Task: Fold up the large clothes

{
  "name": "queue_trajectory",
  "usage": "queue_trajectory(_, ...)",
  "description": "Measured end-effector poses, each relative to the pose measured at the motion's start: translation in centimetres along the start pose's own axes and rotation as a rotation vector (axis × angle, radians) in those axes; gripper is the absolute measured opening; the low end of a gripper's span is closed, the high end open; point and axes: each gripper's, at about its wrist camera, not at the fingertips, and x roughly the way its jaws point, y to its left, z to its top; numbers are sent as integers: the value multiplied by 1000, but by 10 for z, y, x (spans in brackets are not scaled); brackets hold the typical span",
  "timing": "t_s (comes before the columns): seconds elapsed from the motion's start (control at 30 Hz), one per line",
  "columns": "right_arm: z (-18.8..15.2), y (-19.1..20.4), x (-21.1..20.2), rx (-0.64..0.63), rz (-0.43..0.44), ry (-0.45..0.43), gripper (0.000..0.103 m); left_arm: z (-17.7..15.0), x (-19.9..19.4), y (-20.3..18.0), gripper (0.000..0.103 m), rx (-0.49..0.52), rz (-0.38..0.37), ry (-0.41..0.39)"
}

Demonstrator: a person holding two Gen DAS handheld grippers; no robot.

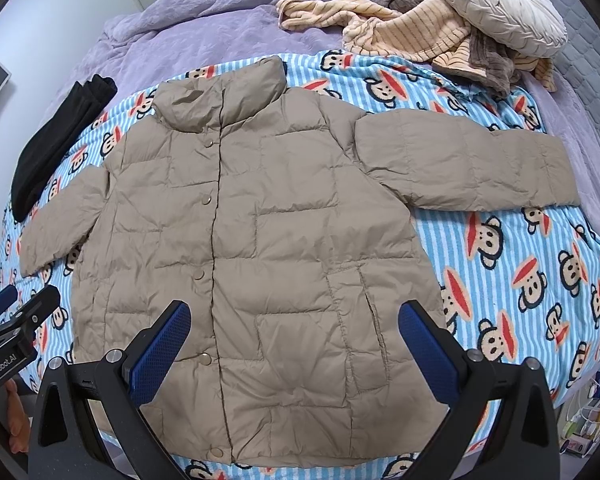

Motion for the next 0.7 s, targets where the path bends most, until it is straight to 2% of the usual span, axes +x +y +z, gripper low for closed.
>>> queue_trajectory(0.7,-1,1,3,0,0,5,103,1,2,1,103,-2,2,4)
